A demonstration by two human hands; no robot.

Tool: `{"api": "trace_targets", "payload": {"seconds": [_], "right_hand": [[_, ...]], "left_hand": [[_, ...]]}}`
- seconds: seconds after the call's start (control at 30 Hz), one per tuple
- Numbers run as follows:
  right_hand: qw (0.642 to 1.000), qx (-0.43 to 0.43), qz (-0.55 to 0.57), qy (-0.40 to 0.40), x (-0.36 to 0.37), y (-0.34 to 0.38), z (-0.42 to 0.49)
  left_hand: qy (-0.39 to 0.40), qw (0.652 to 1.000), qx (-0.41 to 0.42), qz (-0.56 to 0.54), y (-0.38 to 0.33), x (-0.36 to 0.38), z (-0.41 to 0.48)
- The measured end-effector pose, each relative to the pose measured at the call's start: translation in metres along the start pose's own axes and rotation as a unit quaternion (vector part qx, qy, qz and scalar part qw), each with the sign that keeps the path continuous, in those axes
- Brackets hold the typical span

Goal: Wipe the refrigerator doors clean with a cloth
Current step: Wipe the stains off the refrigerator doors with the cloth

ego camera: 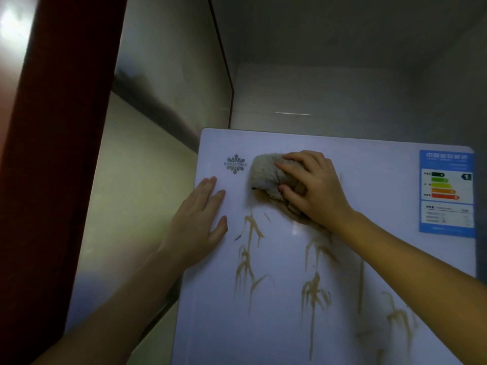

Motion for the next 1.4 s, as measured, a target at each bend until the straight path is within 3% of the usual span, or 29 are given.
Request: {"api": "trace_targets", "payload": {"seconds": [0.17, 0.33, 0.53, 0.73, 0.9, 0.97, 1.1, 1.27, 1.4], "right_hand": [[0.994, -0.099, -0.025, 0.039, -0.001, 0.007, -0.009], [0.999, -0.002, -0.044, -0.014, -0.015, -0.013, -0.014], [0.995, -0.089, -0.046, 0.02, -0.008, 0.002, -0.026], [0.999, -0.001, -0.038, -0.027, -0.007, 0.004, -0.019], [0.989, -0.137, -0.029, 0.035, 0.008, 0.031, -0.026], [0.993, -0.111, -0.045, 0.02, 0.004, 0.019, -0.021], [0.997, 0.025, -0.056, -0.043, -0.012, -0.008, -0.013], [0.998, -0.047, -0.052, 0.005, -0.011, 0.0, -0.024], [0.997, 0.029, -0.07, -0.031, -0.029, -0.021, -0.036]], "left_hand": [[-0.051, 0.997, 0.054, -0.003, 0.002, 0.003, -0.014], [-0.076, 0.995, 0.062, 0.016, 0.003, 0.01, -0.017], [-0.082, 0.993, 0.077, 0.031, 0.004, 0.017, -0.02], [-0.088, 0.993, 0.076, 0.029, 0.006, 0.019, -0.02], [-0.081, 0.994, 0.073, 0.027, 0.005, 0.019, -0.019], [-0.075, 0.994, 0.07, 0.025, 0.006, 0.02, -0.02], [-0.071, 0.995, 0.063, 0.023, 0.007, 0.021, -0.019], [-0.073, 0.995, 0.065, 0.02, 0.005, 0.019, -0.019], [-0.069, 0.996, 0.063, 0.015, 0.006, 0.019, -0.017]]}}
Point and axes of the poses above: each hand's wrist, its own z-axis towards the middle knuckle, its own x-axis out of the palm, y = z × x, the point moved 5 cm from there along z, towards the middle knuckle, and after that the axes turned 14 degrees about -x, right-handed, at the moved point
